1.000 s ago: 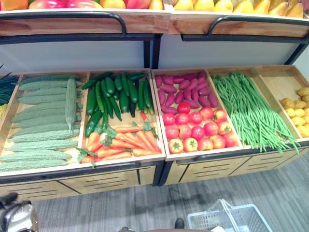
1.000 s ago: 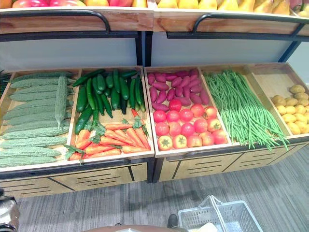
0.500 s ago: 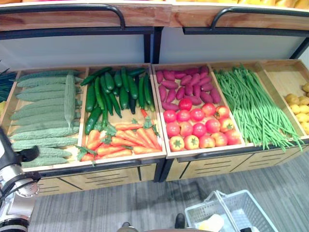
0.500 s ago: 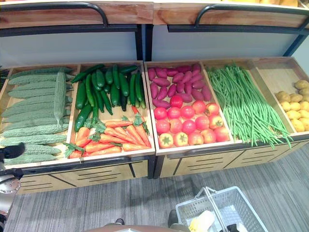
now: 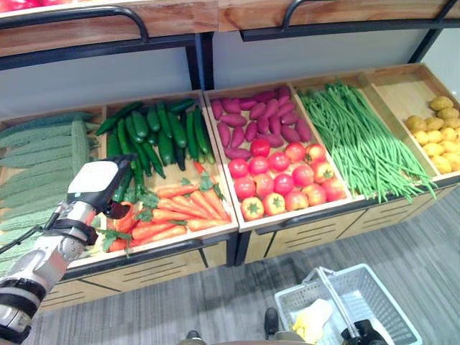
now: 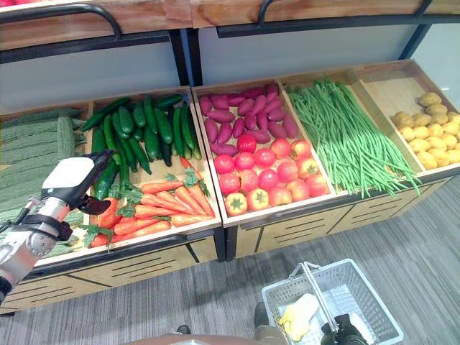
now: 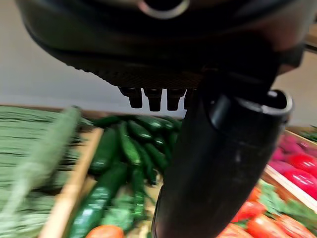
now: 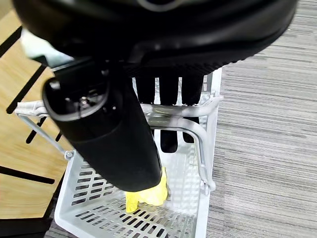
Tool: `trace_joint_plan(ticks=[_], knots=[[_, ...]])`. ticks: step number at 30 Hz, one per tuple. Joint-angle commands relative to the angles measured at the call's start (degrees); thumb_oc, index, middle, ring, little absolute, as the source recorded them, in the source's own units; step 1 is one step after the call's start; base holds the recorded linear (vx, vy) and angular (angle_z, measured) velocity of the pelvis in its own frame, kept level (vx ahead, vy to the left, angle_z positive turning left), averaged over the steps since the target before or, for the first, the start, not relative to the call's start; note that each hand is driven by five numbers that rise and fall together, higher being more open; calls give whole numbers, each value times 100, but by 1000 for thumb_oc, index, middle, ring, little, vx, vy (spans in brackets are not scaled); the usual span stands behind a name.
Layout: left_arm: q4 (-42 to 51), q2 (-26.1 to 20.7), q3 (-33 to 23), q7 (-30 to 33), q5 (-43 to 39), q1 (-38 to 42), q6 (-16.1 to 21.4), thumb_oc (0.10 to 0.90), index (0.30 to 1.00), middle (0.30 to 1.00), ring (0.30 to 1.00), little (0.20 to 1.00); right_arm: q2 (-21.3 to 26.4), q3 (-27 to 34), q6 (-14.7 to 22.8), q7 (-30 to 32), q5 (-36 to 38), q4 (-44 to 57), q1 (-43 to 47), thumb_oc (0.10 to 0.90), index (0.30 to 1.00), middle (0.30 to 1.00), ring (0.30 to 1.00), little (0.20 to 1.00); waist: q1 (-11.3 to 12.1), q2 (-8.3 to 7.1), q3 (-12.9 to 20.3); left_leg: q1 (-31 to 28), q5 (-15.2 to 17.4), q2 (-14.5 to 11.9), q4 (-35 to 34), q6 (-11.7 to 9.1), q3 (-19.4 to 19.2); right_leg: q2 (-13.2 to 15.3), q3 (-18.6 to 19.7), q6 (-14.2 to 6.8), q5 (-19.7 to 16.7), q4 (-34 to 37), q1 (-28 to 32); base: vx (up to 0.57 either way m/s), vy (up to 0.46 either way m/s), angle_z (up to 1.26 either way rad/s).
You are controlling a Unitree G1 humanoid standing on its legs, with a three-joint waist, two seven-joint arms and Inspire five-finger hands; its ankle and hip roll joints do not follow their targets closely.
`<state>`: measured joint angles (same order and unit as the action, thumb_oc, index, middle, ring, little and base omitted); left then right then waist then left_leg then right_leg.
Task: Get the vegetables into the basket
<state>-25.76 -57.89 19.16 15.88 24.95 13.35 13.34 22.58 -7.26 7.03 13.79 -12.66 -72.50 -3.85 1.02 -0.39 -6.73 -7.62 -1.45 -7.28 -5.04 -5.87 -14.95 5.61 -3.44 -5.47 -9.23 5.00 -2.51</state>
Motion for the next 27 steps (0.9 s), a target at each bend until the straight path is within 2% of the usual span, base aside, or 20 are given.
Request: trace_joint_plan(ticks=[1, 6, 10, 14, 27], knots=[[6, -540, -252, -75, -248, 1008, 136, 900, 1000, 1000, 1000, 1000, 410, -197, 122, 128, -15, 127, 182, 400, 300, 300, 300, 300, -66, -230, 21, 95, 47, 108, 4, -13, 336, 368, -20, -456, -10, -39, 255, 15, 20, -9], [69, -563, 332, -381, -317, 1407, 267, 900, 1000, 1000, 1000, 1000, 421, -182, 99, 113, 9, 40, 231, 400, 300, 300, 300, 300, -98, -222, -50, 121, 57, 130, 4, 7, 299, 382, 28, -472, -44, -44, 183, 3, 14, -4], [-58, -527, 833, -511, -55, 1704, 279, 900, 1000, 1000, 1000, 1000, 428, -202, 87, 130, 27, 29, 321, 400, 300, 300, 300, 300, -133, -214, -100, 141, 65, 139, 4, 16, 259, 382, 73, -484, -71, -49, 120, -1, 18, -10], [-192, -469, 1126, -583, 43, 1874, 322, 900, 1000, 1000, 1000, 1000, 440, -288, 90, 133, -53, 26, 399, 400, 300, 300, 300, 300, -143, -221, -161, 150, 71, 142, 4, 23, 239, 384, 109, -486, -80, -55, 82, -3, 9, -8], [-453, -541, 1208, -492, 815, 1758, 77, 900, 1000, 1000, 1000, 1000, 466, -252, 33, 203, -141, -100, 405, 400, 300, 300, 300, 300, -93, -194, -312, 153, 79, 151, 4, 32, 222, 381, 127, -475, -88, -50, 60, 0, 0, 0]])
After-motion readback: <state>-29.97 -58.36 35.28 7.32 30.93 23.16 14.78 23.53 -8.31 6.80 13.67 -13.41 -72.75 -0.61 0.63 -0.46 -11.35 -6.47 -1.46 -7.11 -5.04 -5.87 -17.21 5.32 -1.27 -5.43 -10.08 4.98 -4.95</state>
